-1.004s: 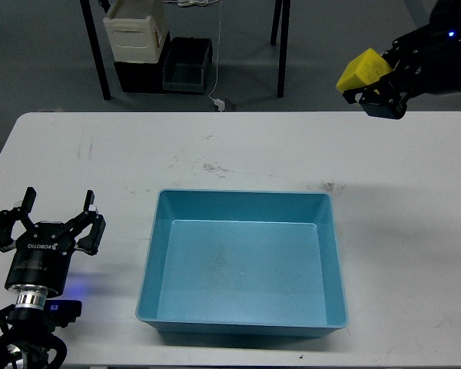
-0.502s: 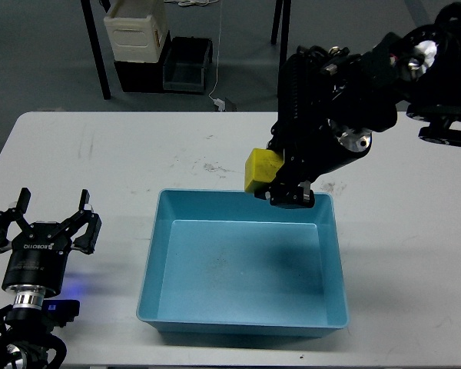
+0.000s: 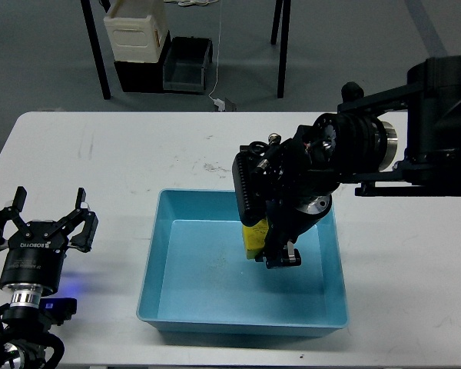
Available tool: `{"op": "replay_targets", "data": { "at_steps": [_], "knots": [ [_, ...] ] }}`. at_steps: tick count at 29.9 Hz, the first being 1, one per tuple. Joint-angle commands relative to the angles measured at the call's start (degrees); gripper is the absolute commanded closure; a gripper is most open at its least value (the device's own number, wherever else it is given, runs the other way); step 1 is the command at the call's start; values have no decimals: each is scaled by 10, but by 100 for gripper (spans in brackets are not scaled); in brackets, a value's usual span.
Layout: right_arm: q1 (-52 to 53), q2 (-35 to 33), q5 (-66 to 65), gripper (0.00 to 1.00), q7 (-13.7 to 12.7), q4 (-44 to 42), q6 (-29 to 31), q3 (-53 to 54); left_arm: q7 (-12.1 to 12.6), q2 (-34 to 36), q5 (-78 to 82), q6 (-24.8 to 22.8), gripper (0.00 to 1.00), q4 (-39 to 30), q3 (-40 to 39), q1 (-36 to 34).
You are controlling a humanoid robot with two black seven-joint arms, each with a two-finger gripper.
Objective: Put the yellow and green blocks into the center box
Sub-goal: 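Lift the yellow cube and carry it over the blue bin, then lower the yellow cube into the bin and open the right gripper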
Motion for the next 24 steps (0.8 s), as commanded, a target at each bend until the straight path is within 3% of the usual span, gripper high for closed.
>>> {"op": "replay_targets", "data": {
  "at_steps": [1, 6, 8, 10, 11, 18, 24],
  "knots": [
    [-34, 25, -5, 94, 0, -47, 1, -7, 0, 1, -1, 0, 0, 0, -2, 0],
    [-58, 32, 1, 87, 0, -82, 1, -24, -4, 2, -1, 0, 0, 0, -10, 0],
    [-70, 32, 2, 71, 0, -90, 3, -29, -2, 4, 0, 1, 0, 0, -9, -1],
    [-79, 32, 8, 42, 0, -101, 3, -38, -2, 11, 0, 0, 0, 0, -9, -8],
    [-80, 32, 10, 34, 0, -104, 3, -41, -1, 16, -1, 0, 0, 0, -9, -11],
    [-85, 32, 48, 3, 0, -111, 3, -41, 3, 69, -2, 16, 0, -1, -10, -40],
    [-79, 32, 92, 3, 0, -125, -4, -30, 4, 110, 1, 39, 0, 0, -11, -56]
  ]
}}
